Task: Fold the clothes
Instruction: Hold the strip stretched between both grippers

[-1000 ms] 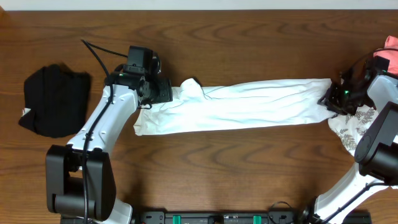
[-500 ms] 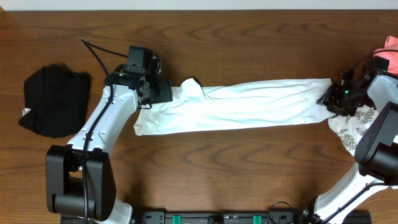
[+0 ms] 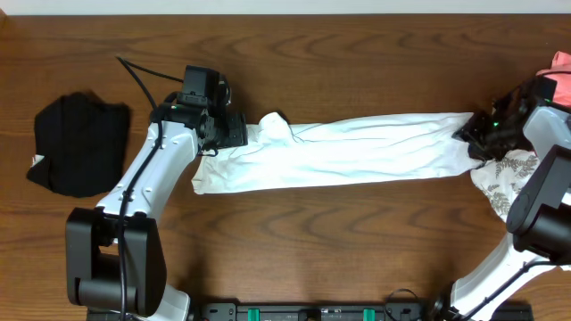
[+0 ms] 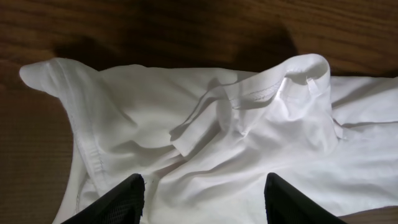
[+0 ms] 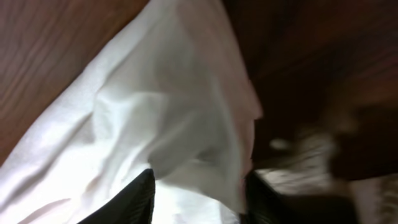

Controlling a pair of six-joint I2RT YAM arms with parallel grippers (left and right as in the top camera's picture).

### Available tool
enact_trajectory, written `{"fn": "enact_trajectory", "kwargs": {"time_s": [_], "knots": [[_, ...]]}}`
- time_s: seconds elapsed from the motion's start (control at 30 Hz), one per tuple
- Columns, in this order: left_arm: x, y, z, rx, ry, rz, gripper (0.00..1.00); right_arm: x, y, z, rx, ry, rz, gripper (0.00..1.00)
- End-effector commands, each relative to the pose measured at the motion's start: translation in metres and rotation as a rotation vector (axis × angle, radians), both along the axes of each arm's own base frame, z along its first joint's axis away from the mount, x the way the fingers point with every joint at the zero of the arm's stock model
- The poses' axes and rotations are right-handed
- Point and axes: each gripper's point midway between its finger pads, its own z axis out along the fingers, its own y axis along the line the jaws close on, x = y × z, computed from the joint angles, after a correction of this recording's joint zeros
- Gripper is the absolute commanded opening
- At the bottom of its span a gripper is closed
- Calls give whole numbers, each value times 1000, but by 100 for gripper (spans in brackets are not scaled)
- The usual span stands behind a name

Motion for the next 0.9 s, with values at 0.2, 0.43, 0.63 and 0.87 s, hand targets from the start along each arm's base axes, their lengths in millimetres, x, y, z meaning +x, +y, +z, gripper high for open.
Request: {"fn": "enact_trajectory", "kwargs": {"time_s": [0.2, 0.43, 0.63, 0.87], "knots": [[3, 2, 2, 11, -8, 5, 62, 7, 13, -3, 14, 6, 11, 2], [2, 2, 2, 11, -5, 5, 63, 7, 5, -4, -31, -7, 57, 1], [1, 2, 2, 12, 0, 5, 63, 2, -6, -3, -48, 10, 11, 1], [1, 2, 2, 12, -1, 5, 62, -5, -18, -4, -35, 29, -48, 16]]}}
